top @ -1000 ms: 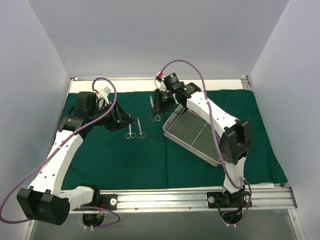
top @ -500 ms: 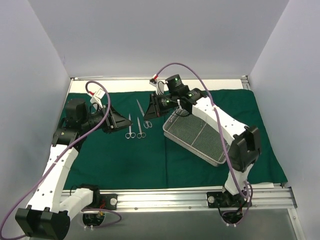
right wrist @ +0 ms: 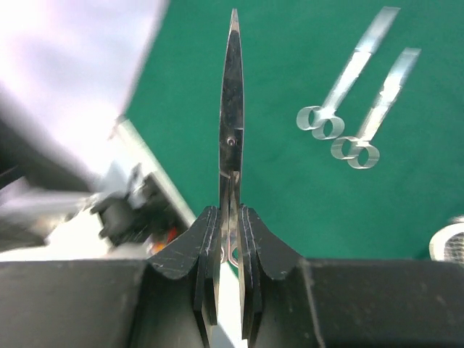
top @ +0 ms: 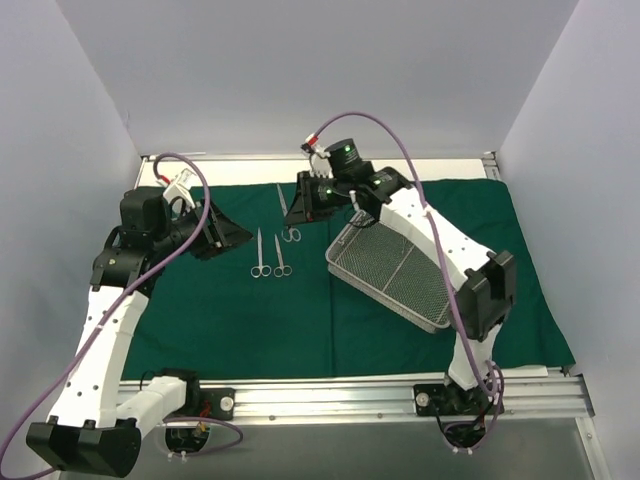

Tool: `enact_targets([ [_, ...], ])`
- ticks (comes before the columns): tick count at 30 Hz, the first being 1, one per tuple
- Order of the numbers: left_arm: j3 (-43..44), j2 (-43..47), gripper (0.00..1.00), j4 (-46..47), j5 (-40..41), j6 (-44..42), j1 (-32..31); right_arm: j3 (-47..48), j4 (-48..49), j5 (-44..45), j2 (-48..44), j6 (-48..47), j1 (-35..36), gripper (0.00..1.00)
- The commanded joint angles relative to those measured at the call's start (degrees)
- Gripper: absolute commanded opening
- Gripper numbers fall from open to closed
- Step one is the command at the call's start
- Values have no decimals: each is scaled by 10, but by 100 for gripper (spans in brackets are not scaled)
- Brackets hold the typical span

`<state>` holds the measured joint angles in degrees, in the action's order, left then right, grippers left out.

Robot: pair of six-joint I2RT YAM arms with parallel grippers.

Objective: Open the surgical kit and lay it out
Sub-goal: Place the medical item in the surgical kit.

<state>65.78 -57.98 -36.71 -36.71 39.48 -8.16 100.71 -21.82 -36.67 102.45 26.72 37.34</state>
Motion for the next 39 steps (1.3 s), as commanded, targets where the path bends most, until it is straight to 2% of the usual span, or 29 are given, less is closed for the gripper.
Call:
enact_targets([
  [1, 79, -10, 58, -170, 144, -48, 4, 35, -46, 149, 49, 46, 21, 0],
  [9, 104, -3, 58, -197, 159, -71, 7, 106, -82, 276, 177, 91, 55, 0],
  [19, 64, 15, 58, -178, 120, -57, 10, 180, -118, 301, 297, 99, 65, 0],
  [39, 37, 1, 58, -137, 75, -50, 18, 257, -152, 297, 379, 93, 84, 0],
])
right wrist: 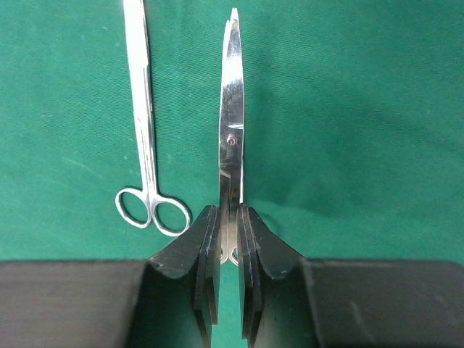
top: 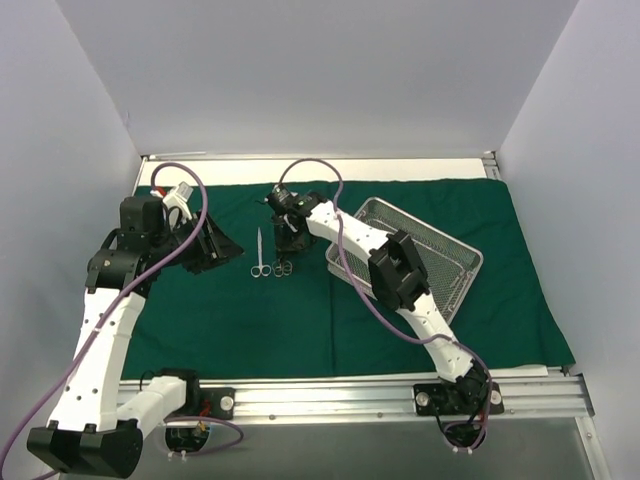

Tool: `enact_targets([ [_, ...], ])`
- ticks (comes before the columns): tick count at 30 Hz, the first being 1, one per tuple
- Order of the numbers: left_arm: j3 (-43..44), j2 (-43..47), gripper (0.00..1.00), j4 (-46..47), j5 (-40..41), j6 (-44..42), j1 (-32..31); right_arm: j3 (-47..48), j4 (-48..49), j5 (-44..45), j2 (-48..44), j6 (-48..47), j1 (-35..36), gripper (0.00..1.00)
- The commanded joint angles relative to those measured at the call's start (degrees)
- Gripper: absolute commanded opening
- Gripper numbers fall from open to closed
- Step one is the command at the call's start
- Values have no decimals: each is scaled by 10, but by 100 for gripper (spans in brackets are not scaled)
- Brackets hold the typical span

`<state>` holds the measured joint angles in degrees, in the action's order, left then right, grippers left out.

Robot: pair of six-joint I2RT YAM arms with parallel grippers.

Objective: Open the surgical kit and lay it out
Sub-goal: Place the medical item in the surgical kit.

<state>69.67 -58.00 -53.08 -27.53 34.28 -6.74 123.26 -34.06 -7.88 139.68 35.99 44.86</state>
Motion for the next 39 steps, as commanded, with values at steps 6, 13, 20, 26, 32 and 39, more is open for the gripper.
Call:
enact_targets([
  [6, -5, 3, 58, 30, -23, 1, 4, 33, -40, 20, 14, 3, 12, 0],
  [13, -8, 2, 58, 32, -28, 3, 4, 51, -50, 20, 28, -6, 14, 0],
  [20, -10, 3, 58, 32, -29, 3, 3, 63, -59, 23, 38, -15, 20, 0],
  [26, -12, 2, 58, 35, -31, 3, 4, 63, -68, 30, 38, -24, 24, 0],
  [32, -16, 2, 58, 39, -33, 7, 4, 63, -74, 38, 43, -29, 25, 1],
  [39, -17, 2, 58, 41, -35, 9, 4, 64, -79, 50, 38, -41, 25, 2],
])
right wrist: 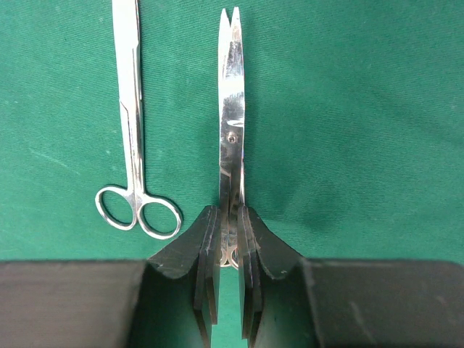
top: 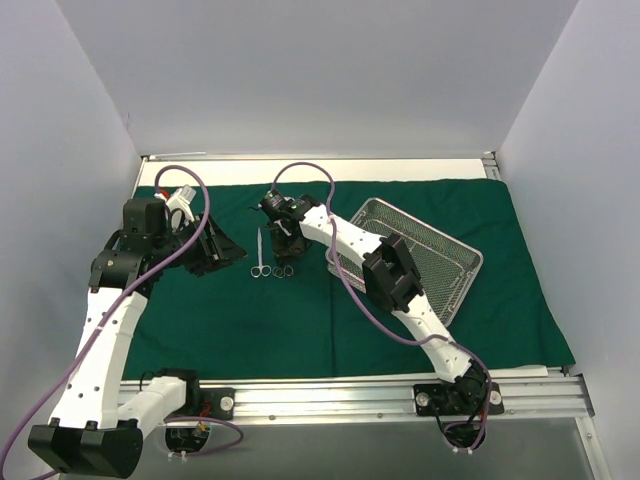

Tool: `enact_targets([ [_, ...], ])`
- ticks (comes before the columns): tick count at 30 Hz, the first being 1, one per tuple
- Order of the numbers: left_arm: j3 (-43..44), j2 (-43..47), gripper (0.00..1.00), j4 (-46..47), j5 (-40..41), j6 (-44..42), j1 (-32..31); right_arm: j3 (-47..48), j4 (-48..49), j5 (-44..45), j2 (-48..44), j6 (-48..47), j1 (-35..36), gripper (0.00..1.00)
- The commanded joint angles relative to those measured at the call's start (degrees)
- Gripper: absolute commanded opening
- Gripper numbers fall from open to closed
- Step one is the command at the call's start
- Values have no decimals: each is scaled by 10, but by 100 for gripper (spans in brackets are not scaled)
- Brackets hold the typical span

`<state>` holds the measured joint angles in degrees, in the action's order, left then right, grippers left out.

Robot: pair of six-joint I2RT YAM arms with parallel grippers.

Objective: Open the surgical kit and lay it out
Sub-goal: Place the medical item in the surgical kit, then pick up the medical item from the surgical kit.

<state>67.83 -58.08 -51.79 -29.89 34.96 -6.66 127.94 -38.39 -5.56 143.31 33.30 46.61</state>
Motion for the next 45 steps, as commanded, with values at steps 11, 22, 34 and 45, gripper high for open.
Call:
enact_targets([
  [11, -2, 2, 58, 33, -16, 5, 3, 29, -35, 21, 5, -24, 8, 24],
  [22, -6, 4, 58, 33, -17, 5, 4, 43, -34, 33, -22, -37, -5, 37],
  [34, -9, 3, 58, 36, -24, 9, 4, 71, -19, 28, 15, -69, -20, 40],
  [45, -12, 0, 58, 44, -28, 12, 4, 83, -13, 25, 36, -74, -19, 43],
])
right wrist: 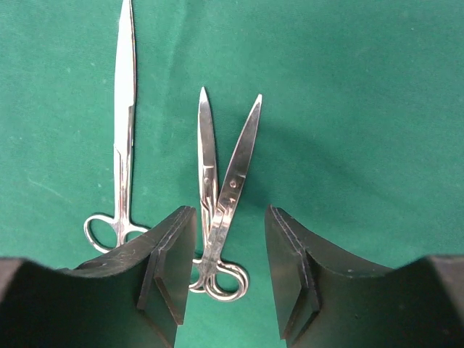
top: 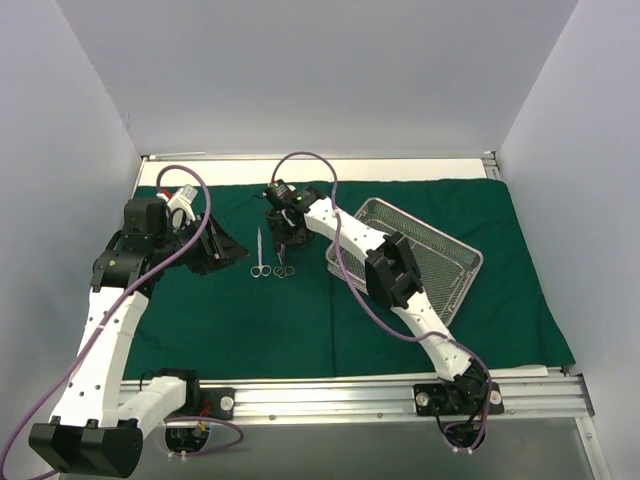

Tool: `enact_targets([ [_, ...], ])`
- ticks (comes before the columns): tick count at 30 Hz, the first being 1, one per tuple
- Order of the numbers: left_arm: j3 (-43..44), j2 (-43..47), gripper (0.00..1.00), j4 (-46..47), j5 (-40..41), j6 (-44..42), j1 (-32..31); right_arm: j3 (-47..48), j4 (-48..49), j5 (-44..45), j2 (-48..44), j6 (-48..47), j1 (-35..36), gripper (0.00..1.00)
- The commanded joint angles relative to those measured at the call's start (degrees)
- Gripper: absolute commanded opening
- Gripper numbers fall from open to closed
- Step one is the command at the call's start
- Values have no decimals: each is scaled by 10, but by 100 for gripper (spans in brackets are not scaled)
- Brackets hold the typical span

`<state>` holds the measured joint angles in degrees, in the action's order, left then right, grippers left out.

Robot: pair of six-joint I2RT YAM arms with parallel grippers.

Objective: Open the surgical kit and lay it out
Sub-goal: Pick up the medical item from the surgical kit.

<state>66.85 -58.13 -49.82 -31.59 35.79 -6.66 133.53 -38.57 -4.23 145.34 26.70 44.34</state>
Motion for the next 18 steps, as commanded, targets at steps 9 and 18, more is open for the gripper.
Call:
enact_targets([
  [9, -5, 0, 58, 27, -12, 3, 4, 39, -12, 14, 35, -10, 7, 42],
  [18, -7, 0, 58, 29, -14, 4, 4, 56, -26, 29, 52, -9, 12, 37],
])
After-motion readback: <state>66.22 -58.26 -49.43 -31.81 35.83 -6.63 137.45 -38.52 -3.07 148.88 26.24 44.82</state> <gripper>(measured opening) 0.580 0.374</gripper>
